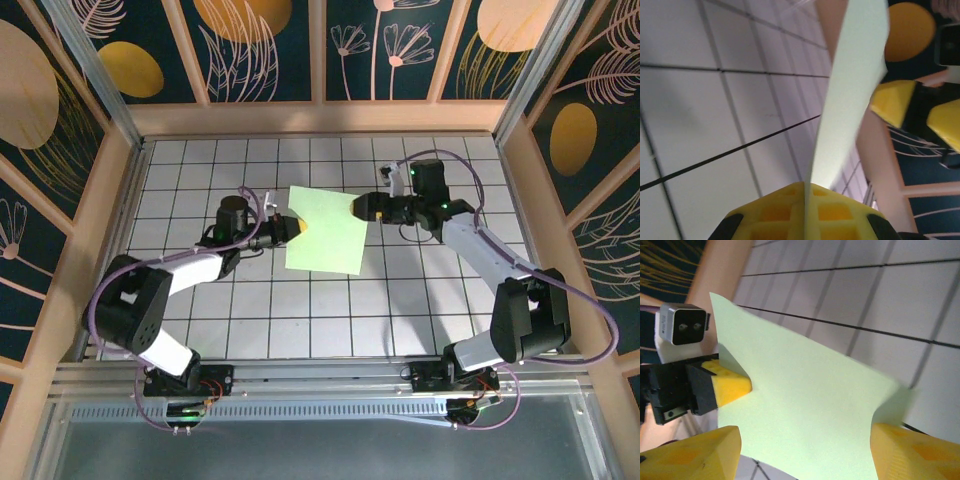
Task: Fold a paper plane with a square sheet of paper (fold left side to right side)
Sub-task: Place a square sheet of paper at the center of the table, then first fold in half a square sheet of paper at the center of the table.
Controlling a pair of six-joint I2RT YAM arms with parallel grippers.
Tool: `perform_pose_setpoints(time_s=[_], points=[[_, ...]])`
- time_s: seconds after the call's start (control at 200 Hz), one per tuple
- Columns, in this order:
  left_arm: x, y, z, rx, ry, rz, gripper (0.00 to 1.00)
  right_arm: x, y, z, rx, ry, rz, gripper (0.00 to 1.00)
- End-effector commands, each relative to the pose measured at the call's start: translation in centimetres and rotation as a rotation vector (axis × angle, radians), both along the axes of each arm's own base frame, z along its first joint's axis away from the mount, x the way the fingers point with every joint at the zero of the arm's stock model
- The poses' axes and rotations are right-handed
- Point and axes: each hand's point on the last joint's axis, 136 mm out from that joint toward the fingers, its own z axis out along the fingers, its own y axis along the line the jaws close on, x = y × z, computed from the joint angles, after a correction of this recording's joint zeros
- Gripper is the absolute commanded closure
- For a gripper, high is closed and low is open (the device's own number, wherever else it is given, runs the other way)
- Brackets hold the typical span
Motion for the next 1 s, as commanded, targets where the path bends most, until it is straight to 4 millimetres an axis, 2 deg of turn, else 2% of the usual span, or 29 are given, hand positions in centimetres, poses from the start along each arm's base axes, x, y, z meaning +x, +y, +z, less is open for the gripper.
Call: perform_pose_setpoints(time_s=[0.0, 0.06, 0.07, 0.09, 0.165, 0.345, 0.48, 0.716, 0.906, 0.926, 0.996], points=[[0.0, 0.7, -4.9, 0.135, 0.151, 0.016, 1.0, 0.4, -1.3, -3.3, -0.061, 0.084, -0.101, 0.35], [-0.1, 1.1, -6.3, 0.194, 0.185, 0.016, 1.0, 0.4, -1.4, -4.4, -0.062, 0.11, -0.124, 0.41], [-0.2, 1.2, -7.3, 0.212, 0.209, 0.017, 1.0, 0.3, -1.3, -4.6, -0.062, 0.114, -0.126, 0.43], [-0.2, 1.5, -8.0, 0.232, 0.223, 0.024, 1.0, 0.3, -1.3, -4.9, -0.06, 0.123, -0.131, 0.45], [-0.3, 1.9, -9.1, 0.264, 0.243, 0.038, 1.0, 0.1, -0.9, -6.3, -0.055, 0.153, -0.141, 0.56], [-0.1, 2.4, -10.1, 0.291, 0.268, 0.074, 1.0, -0.2, 1.0, -9.8, -0.107, 0.22, -0.115, 0.77], [-0.1, 2.6, -10.0, 0.301, 0.268, 0.079, 1.0, -0.5, 2.1, -12.9, -0.169, 0.278, -0.097, 0.92], [-0.5, 2.5, -9.6, 0.288, 0.273, 0.072, 0.92, -1.6, 2.6, -16.8, -0.242, 0.35, -0.084, 0.97], [-0.6, 1.3, -7.6, 0.232, 0.254, 0.039, 0.71, -2.3, 1.7, -18.9, -0.325, 0.377, -0.089, 0.98], [-0.5, 1.1, -6.4, 0.214, 0.229, 0.036, 0.7, -2.4, 1.6, -19.1, -0.332, 0.378, -0.09, 0.98], [-0.7, 0.5, -5.4, 0.191, 0.215, 0.02, 0.63, -2.5, 1.3, -19.4, -0.348, 0.378, -0.091, 0.98]])
